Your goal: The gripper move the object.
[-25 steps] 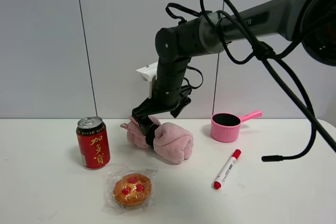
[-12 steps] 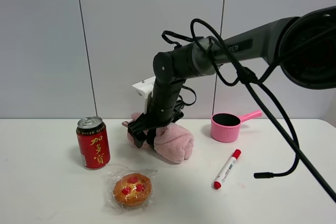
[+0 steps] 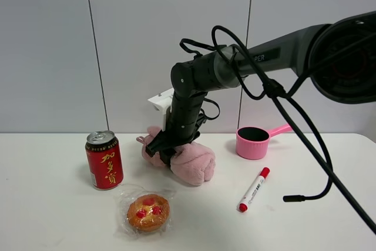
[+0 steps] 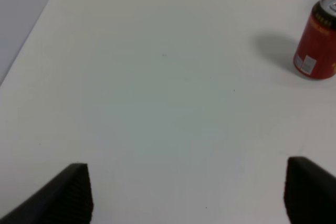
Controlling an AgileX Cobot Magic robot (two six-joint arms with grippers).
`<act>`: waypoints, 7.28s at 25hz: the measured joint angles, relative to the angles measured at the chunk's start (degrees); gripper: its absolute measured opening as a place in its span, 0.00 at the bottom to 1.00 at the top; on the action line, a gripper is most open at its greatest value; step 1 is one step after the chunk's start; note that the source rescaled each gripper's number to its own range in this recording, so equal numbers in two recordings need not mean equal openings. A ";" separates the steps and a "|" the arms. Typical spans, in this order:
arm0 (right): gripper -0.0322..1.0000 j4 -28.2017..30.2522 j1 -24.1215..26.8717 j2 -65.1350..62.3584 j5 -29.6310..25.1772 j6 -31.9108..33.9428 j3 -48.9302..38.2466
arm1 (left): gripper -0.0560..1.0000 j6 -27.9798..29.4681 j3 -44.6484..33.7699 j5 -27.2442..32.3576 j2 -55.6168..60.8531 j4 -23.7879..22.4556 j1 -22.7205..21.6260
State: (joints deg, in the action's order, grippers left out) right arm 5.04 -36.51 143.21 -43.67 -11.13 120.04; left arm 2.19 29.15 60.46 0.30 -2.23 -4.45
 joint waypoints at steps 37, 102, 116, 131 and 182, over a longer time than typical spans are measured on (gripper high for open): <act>0.03 16.36 0.00 -47.53 -26.07 16.67 -0.16 | 1.00 -0.05 0.00 0.00 0.00 0.00 0.00; 0.03 5.82 29.30 -43.69 27.15 30.12 -75.09 | 1.00 0.01 0.00 0.00 0.00 0.00 0.00; 0.03 2.39 29.24 -43.58 32.79 29.12 -75.09 | 1.00 -0.06 0.00 0.00 0.00 0.00 0.00; 0.44 0.68 28.45 -43.58 33.36 27.11 -75.09 | 1.00 0.00 0.00 0.00 0.00 0.00 0.00; 0.66 -1.69 25.26 -129.18 -18.34 10.71 -81.93 | 1.00 0.01 0.00 0.00 0.00 0.06 0.00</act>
State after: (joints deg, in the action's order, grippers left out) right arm 3.35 -11.25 14.03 -62.01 -0.41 38.11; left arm 2.20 29.15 60.46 0.30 -2.17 -4.45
